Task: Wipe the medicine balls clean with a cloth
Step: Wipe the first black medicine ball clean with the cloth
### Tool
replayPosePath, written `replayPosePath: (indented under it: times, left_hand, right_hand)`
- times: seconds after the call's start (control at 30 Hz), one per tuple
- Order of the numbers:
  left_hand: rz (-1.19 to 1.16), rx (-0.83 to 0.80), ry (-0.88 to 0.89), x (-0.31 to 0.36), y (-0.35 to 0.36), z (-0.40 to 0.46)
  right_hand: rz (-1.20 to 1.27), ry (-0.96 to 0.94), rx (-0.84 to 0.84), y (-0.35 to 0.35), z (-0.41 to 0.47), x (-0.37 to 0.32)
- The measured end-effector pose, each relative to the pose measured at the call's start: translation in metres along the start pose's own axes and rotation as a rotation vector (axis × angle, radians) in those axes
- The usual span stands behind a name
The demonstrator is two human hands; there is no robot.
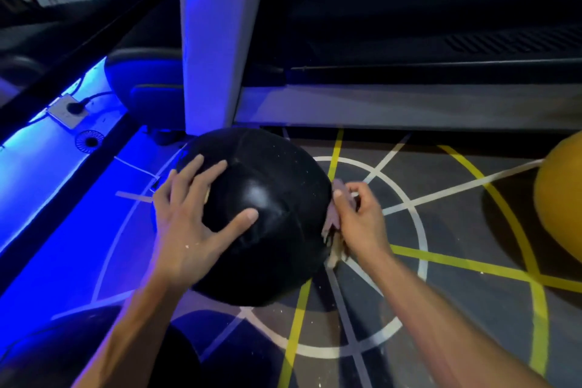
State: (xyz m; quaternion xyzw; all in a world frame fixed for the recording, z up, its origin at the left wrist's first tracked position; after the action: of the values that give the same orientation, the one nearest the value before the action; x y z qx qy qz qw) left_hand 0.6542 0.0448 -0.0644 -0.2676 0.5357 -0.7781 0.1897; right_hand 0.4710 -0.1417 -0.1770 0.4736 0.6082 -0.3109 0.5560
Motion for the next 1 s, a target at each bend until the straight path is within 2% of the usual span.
replayPosePath:
  times: [0.07,0.1,0.13,0.23,0.3,0.37,0.47,0.5,0.57,0.67,0.7,0.73,0.8,0.9,0.93,1.0]
  left_hand:
    - [-0.004,0.021,-0.015,0.005,0.001,-0.015]
    - [-0.011,0.023,-0.023,0.007,0.002,-0.021]
    - [-0.017,0.024,-0.033,0.006,0.002,-0.027]
    - [-0.009,0.045,-0.049,0.0,-0.002,-0.041]
    - [-0.014,0.062,-0.051,-0.002,-0.004,-0.05]
    - [-0.019,0.08,-0.057,-0.002,-0.006,-0.058]
    - [-0.001,0.09,-0.043,0.006,-0.005,-0.073]
    - [-0.007,0.094,-0.036,0.008,-0.004,-0.077]
    - [-0.024,0.098,-0.038,0.009,-0.003,-0.085]
    - [-0.031,0.085,-0.066,0.005,-0.001,-0.094]
    - [-0.022,0.09,-0.063,0.003,-0.003,-0.097]
    - [-0.02,0.094,-0.057,0.002,-0.003,-0.098]
    - [-0.04,0.09,-0.049,0.002,-0.005,-0.1]
    - [-0.05,0.072,-0.05,0.001,-0.003,-0.106]
    - [-0.06,0.077,-0.048,0.002,-0.004,-0.108]
    - [-0.067,0.085,-0.051,0.002,-0.006,-0.111]
  right_hand:
    - [-0.098,-0.019,0.071,0.006,0.011,-0.016]
    - [-0.129,-0.093,0.065,0.016,0.004,-0.028]
    - [-0.148,-0.199,0.01,0.032,-0.012,-0.041]
    - [-0.267,-0.566,-0.353,0.076,-0.08,-0.071]
    - [-0.352,-0.737,-0.435,0.073,-0.087,-0.074]
    - [-0.328,-0.683,-0.338,0.05,-0.054,-0.065]
    - [-0.366,-0.273,-0.126,0.014,0.003,-0.04]
    - [-0.356,-0.21,-0.085,0.01,0.005,-0.036]
    - [-0.309,-0.339,-0.105,0.028,-0.021,-0.053]
    - [-0.322,-0.688,-0.474,0.08,-0.1,-0.079]
    - [-0.399,-0.791,-0.557,0.089,-0.115,-0.079]
    - [-0.435,-0.855,-0.564,0.088,-0.112,-0.081]
    - [-0.373,-0.739,-0.394,0.069,-0.068,-0.076]
    - [-0.338,-0.336,-0.128,0.035,-0.003,-0.055]
    - [-0.339,-0.325,-0.109,0.034,-0.002,-0.054]
    - [-0.317,-0.455,-0.193,0.051,-0.035,-0.063]
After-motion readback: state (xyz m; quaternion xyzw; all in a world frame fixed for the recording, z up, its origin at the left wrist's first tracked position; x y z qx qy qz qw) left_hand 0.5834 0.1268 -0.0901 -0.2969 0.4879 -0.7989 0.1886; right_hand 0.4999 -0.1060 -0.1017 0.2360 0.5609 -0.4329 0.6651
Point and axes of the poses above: each hand's wrist, its own z-axis towards the middle knuckle, its own y-axis out of the palm, x = y × z, the point moved 6 cm from there along z, towards the middle knuckle, and after that the axes turned 15 degrees about z, right-handed, at the moved point
